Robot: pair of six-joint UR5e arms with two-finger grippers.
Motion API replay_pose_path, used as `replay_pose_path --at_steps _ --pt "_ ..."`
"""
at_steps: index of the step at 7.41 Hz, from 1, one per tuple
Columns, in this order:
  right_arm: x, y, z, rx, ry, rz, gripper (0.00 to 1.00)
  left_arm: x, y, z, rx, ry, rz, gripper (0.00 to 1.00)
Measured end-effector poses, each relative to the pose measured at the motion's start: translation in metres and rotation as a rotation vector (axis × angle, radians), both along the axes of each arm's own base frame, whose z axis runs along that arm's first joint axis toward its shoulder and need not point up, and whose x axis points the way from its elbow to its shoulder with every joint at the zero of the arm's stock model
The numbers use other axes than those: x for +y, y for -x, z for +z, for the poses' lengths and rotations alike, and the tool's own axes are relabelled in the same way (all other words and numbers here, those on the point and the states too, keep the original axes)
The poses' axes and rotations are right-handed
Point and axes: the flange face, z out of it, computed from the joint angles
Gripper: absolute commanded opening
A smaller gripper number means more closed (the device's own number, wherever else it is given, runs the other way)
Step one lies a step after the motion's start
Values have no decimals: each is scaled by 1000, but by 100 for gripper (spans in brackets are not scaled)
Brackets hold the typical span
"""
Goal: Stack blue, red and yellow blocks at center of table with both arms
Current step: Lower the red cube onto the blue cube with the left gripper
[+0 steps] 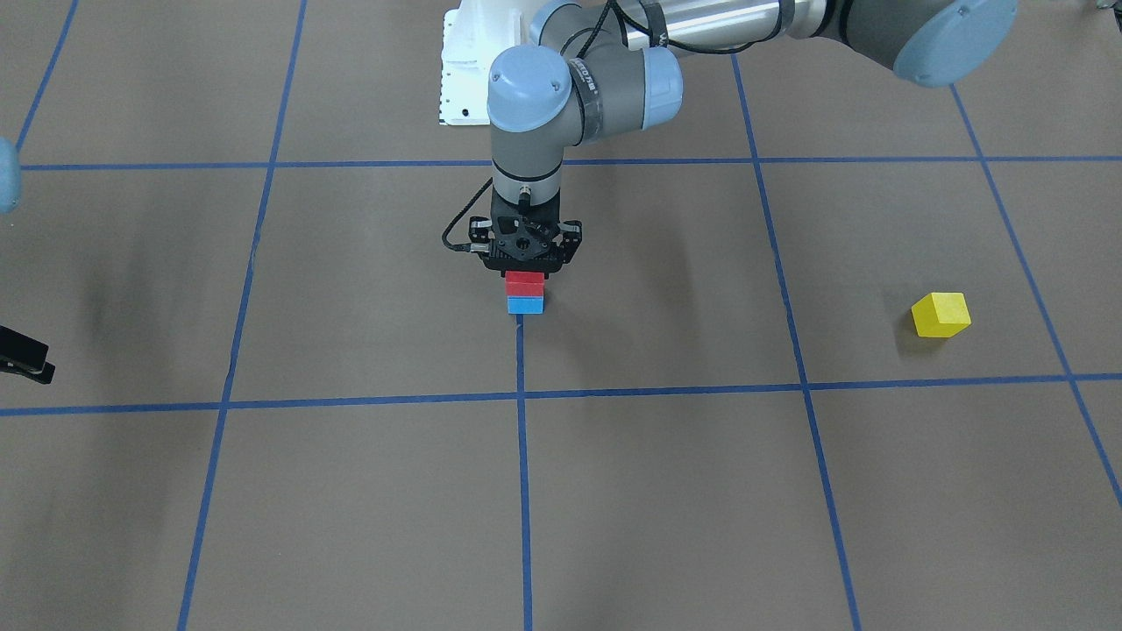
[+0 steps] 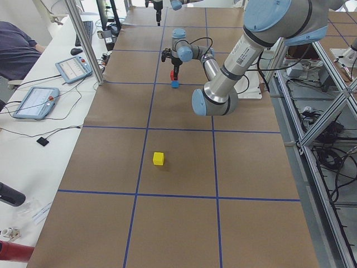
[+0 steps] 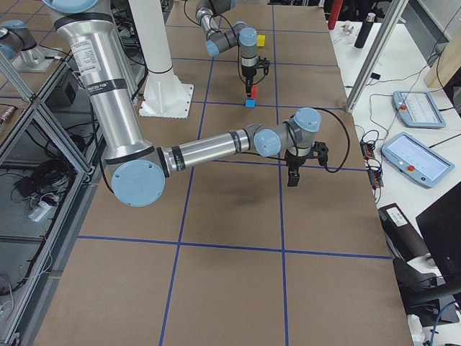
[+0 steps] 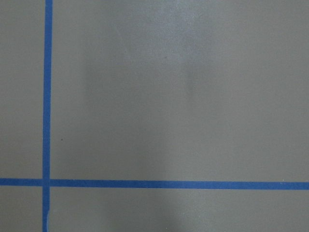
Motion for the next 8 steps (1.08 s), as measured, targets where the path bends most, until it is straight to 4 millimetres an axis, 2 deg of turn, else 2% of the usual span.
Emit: replay_pose_path --at_steps 1,2,8 --pt "0 0 0 0 0 0 100 0 0 1 -1 0 -1 45" --pt "0 0 0 0 0 0 100 -1 0 2 -1 2 -2 99" --pt "0 -1 0 0 1 1 100 -2 3 -3 33 -5 -13 100"
